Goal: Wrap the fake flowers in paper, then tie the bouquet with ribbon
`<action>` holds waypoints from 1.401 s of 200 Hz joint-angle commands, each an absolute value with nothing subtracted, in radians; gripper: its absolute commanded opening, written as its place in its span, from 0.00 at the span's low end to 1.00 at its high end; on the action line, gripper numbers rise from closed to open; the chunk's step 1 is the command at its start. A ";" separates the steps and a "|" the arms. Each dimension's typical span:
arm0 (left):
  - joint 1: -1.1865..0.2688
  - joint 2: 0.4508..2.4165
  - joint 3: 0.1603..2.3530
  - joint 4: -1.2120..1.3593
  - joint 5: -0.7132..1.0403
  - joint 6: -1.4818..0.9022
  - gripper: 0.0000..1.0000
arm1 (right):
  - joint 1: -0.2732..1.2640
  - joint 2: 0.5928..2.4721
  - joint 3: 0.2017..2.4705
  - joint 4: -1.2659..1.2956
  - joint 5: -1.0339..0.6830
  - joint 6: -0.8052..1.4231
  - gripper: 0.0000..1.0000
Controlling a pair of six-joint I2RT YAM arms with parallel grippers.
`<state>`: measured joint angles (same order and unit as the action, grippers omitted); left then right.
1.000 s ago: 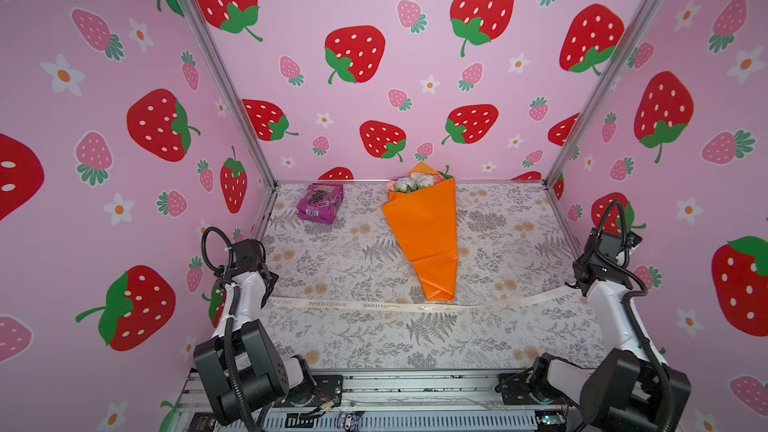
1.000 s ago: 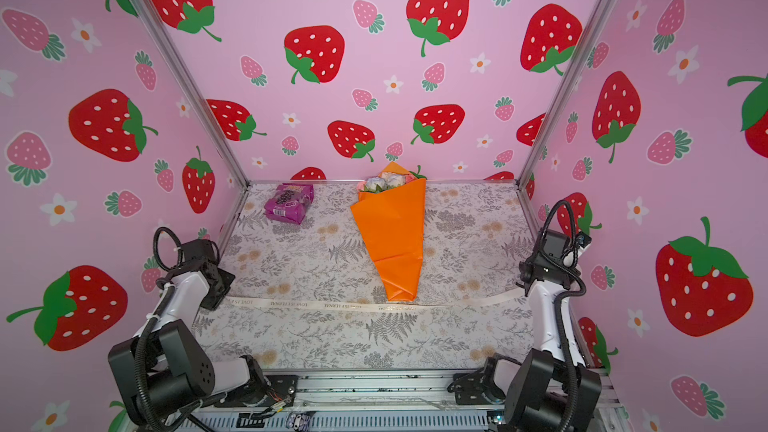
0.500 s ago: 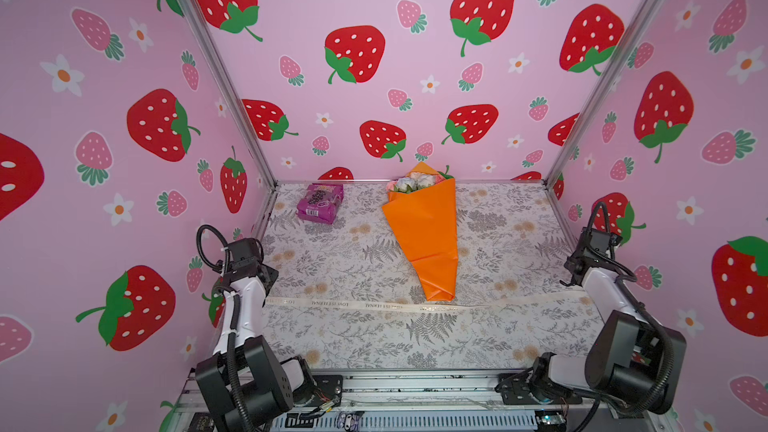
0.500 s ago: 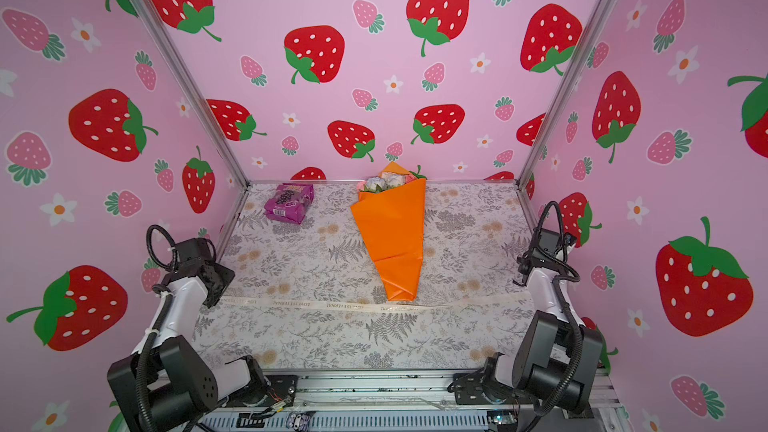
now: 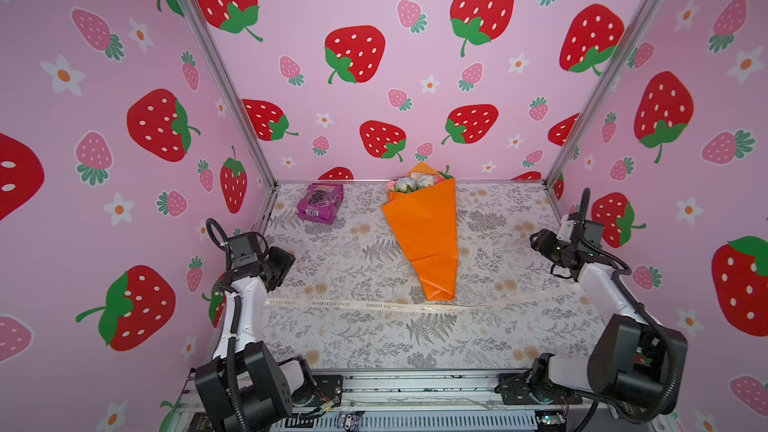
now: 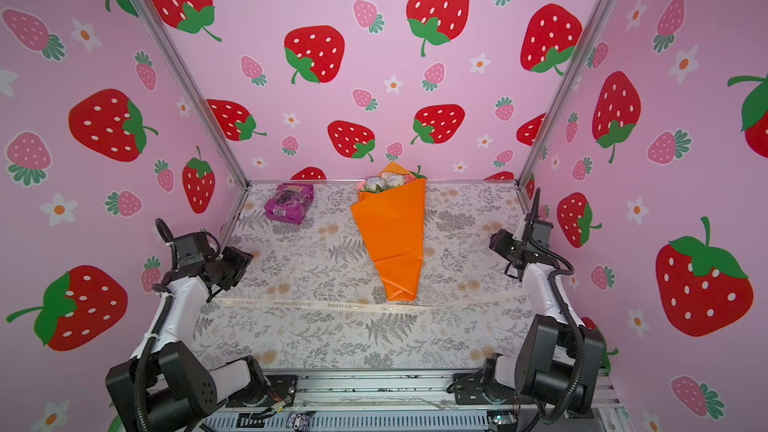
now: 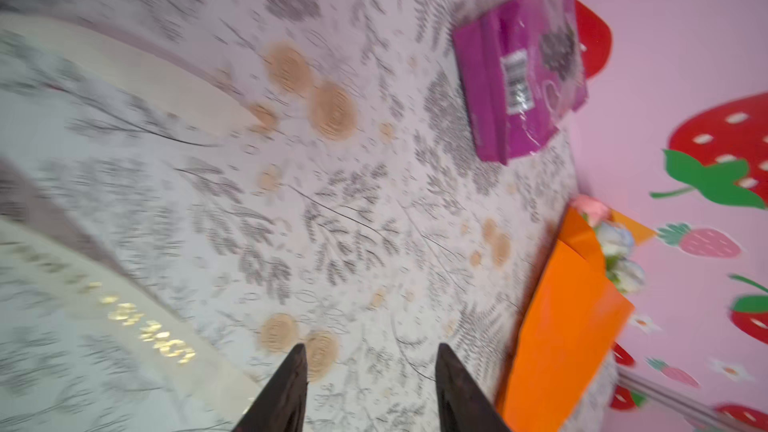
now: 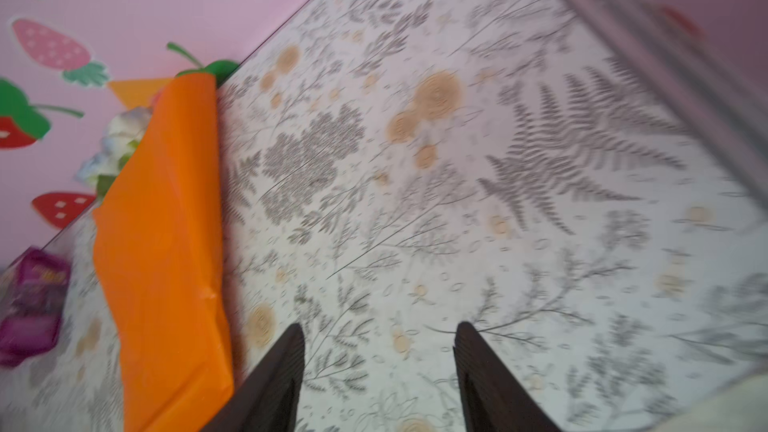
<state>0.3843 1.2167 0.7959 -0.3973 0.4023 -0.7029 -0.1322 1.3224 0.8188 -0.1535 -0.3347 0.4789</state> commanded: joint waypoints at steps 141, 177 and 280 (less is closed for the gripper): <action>-0.262 1.659 0.753 0.299 0.708 -1.005 0.66 | 0.257 1.510 0.693 0.085 -0.581 0.593 0.62; -0.278 1.792 0.868 0.353 0.725 -1.039 0.66 | 0.259 1.620 0.774 0.141 -0.613 0.608 0.63; -0.288 2.104 1.151 0.396 0.745 -1.142 0.60 | 0.256 2.003 1.123 0.125 -0.686 0.591 0.64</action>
